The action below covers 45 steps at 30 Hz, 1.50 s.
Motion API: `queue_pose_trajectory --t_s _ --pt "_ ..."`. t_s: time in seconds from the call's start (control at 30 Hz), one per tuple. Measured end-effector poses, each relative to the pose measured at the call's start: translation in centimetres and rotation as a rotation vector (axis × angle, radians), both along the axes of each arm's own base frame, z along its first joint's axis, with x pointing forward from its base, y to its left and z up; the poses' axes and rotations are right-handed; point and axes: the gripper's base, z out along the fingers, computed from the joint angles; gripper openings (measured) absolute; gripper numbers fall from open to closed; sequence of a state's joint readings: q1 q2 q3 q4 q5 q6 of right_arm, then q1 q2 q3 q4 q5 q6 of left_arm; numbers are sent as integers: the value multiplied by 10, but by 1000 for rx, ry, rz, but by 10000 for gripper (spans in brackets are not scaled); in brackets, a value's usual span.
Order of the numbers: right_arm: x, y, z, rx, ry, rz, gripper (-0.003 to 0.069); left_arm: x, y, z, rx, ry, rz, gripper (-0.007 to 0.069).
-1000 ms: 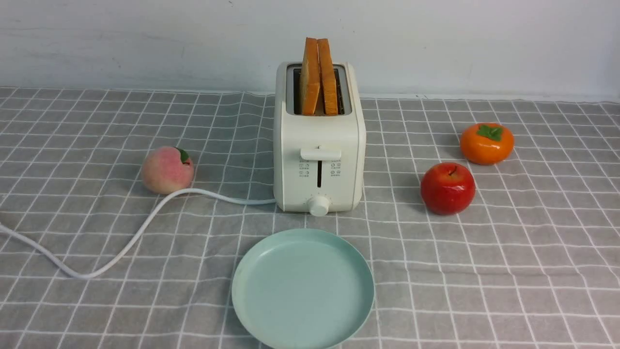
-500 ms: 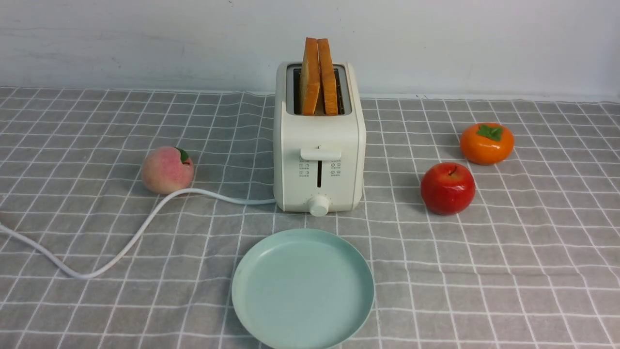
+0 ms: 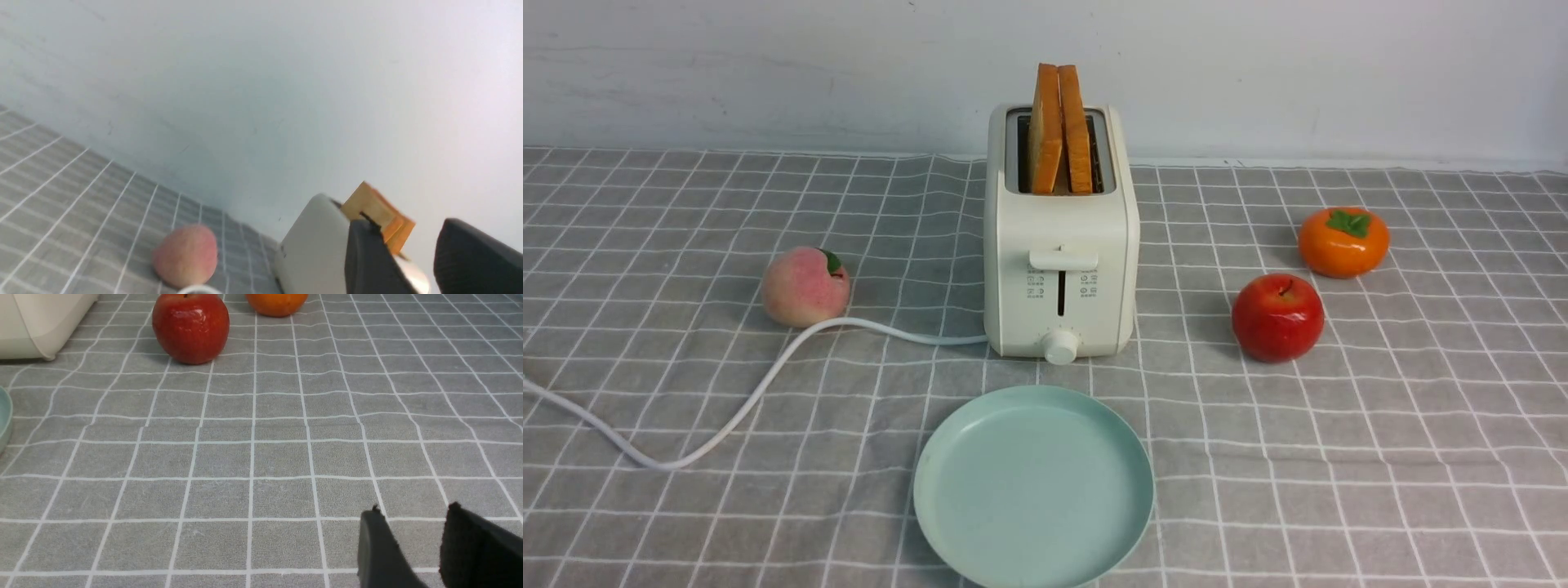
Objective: Take toasted bread from bread machine on grey coffee table place on plate.
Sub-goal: 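Reach for a toast slice standing in the toaster with the left gripper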
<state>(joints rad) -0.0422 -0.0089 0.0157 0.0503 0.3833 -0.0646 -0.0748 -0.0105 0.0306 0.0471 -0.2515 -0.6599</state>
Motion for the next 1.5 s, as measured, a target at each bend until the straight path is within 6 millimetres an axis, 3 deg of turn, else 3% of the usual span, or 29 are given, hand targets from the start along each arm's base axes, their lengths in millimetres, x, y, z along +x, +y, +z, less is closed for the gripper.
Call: queue_pose_trajectory --t_s 0.07,0.23,0.33,0.4,0.43,0.5,0.6,0.63,0.7,0.83,0.93,1.0,1.03,1.07,1.2,1.3,1.33,1.47,1.5 --pt "0 1 1 26 -15 0 240 -1 0 3 -4 -36 -2 239" --pt "4 4 17 484 -210 -45 240 -7 1 16 -79 -186 -22 219" --pt "4 0 28 726 -338 -89 240 -10 3 22 -155 -254 -36 116" --pt "4 -3 33 791 -399 -109 240 -11 4 28 -187 -259 -45 11" --pt "4 -3 33 796 -403 -111 240 -11 4 30 -187 -262 -45 3" --pt "4 -4 35 785 -426 -117 240 -10 4 47 -209 -264 -56 -14" --pt "3 -5 37 807 -442 -125 240 -4 2 104 -270 -197 -90 -14" --pt "3 -5 39 826 -439 -120 240 0 2 111 -268 -139 -90 -14" --pt "-1 1 60 849 -422 -57 226 15 0 144 -211 58 -53 -14" --pt "-14 15 119 707 -358 84 146 50 2 166 -74 471 53 -14" --pt "-12 21 153 602 -259 135 64 72 1 166 37 698 68 -14" --pt "4 26 177 490 -49 171 -12 104 -9 161 152 902 -20 -14" --pt "2 26 179 477 -46 176 -12 107 -10 160 157 907 -30 -14" --pt "16 27 188 413 76 189 -16 124 -20 156 196 964 -146 -14" --pt "39 28 183 344 294 207 -3 160 -41 162 224 974 -374 -14" --pt "46 28 177 333 360 207 16 188 -53 177 241 957 -457 -14" --pt "46 28 177 333 360 207 18 189 -54 178 248 958 -464 -14" --pt "47 27 174 335 357 202 37 217 -84 184 358 967 -526 -14" --pt "48 27 169 343 360 198 44 227 -105 182 427 976 -553 -14"
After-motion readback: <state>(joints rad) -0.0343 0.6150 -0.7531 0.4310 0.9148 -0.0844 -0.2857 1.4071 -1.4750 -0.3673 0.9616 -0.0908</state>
